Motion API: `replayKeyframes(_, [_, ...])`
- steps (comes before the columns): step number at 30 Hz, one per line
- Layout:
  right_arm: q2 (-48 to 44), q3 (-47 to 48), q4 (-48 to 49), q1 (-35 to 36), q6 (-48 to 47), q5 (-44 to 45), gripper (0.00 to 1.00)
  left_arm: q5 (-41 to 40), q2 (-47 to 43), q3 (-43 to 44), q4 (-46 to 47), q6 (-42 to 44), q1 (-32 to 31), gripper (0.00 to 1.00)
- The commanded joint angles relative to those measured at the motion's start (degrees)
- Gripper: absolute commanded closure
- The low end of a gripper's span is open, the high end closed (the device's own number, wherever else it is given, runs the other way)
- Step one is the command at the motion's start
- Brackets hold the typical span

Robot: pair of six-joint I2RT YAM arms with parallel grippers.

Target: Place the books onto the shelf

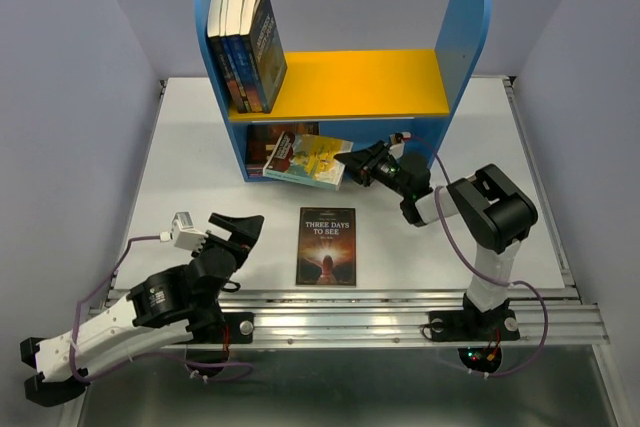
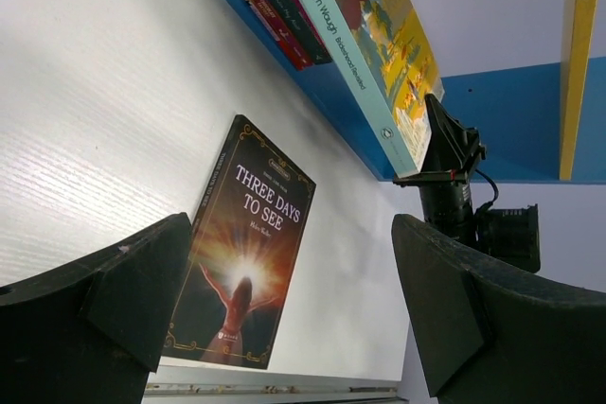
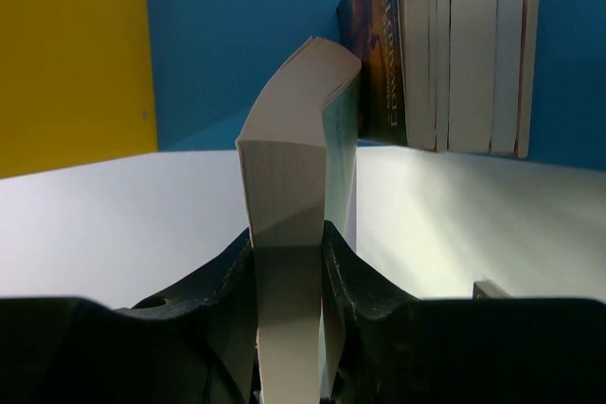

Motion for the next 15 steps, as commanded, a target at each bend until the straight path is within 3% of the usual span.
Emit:
replayKeyframes(1, [1.8, 5.1, 33.1, -0.6, 1.6, -0.8, 0.99, -3.2, -0.1, 2.3, -0.4, 0.1, -0.1, 0.01])
replayKeyframes(15, [11.2, 16.2, 28.1, -0.6, 1.1, -5.5, 0.99, -4.0, -2.5, 2.1, -1.7, 0.0, 0.0, 0.01])
